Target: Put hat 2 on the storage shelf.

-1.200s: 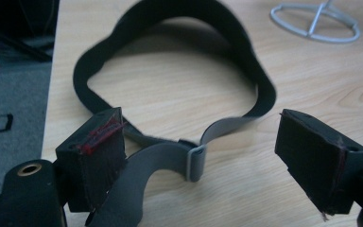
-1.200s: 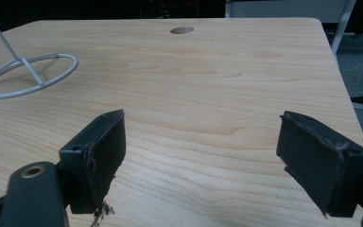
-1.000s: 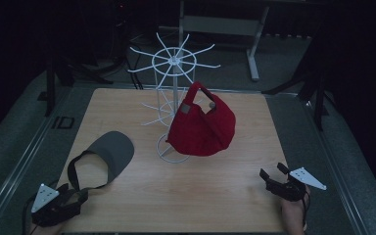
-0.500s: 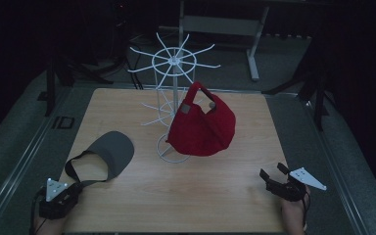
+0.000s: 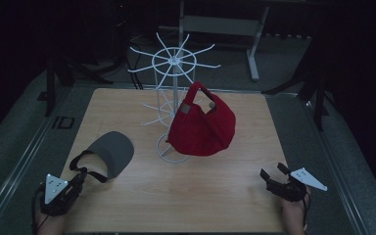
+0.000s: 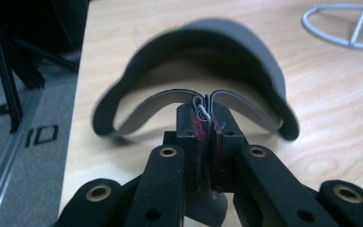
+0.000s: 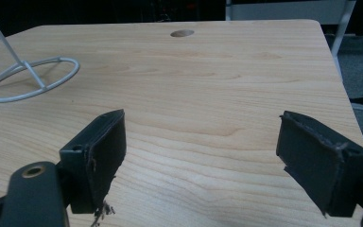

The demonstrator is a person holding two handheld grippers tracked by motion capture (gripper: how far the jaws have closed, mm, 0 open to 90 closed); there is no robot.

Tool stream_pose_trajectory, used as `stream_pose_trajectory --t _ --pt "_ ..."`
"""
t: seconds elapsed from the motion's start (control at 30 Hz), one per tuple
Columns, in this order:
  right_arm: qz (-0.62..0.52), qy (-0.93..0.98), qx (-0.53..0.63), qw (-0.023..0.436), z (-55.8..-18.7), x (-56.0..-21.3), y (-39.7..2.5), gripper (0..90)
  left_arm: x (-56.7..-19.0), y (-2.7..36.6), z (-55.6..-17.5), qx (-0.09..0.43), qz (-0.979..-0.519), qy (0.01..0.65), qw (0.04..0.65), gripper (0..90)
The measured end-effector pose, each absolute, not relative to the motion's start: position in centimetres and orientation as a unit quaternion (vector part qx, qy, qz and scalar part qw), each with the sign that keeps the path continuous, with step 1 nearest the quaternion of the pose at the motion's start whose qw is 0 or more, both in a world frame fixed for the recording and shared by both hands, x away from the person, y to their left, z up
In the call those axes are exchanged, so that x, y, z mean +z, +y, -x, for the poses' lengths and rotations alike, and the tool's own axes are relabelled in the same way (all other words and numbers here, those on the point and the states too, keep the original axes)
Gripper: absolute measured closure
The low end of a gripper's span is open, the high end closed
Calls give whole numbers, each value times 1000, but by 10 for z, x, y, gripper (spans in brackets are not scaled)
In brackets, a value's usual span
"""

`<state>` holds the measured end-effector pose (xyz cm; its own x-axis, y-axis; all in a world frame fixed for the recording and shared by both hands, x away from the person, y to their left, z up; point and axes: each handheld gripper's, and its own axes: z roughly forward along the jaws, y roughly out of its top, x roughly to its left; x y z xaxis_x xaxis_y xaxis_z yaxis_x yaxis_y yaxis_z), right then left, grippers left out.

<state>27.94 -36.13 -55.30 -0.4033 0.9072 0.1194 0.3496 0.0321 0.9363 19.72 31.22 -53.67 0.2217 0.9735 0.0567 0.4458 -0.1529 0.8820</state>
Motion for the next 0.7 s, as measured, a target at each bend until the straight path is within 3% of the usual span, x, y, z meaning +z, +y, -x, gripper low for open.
stream_pose_trajectory --t 0.7 --pt "-476 659 519 265 -278 -553 -363 165 -476 302 -214 380 -656 451 471 855"
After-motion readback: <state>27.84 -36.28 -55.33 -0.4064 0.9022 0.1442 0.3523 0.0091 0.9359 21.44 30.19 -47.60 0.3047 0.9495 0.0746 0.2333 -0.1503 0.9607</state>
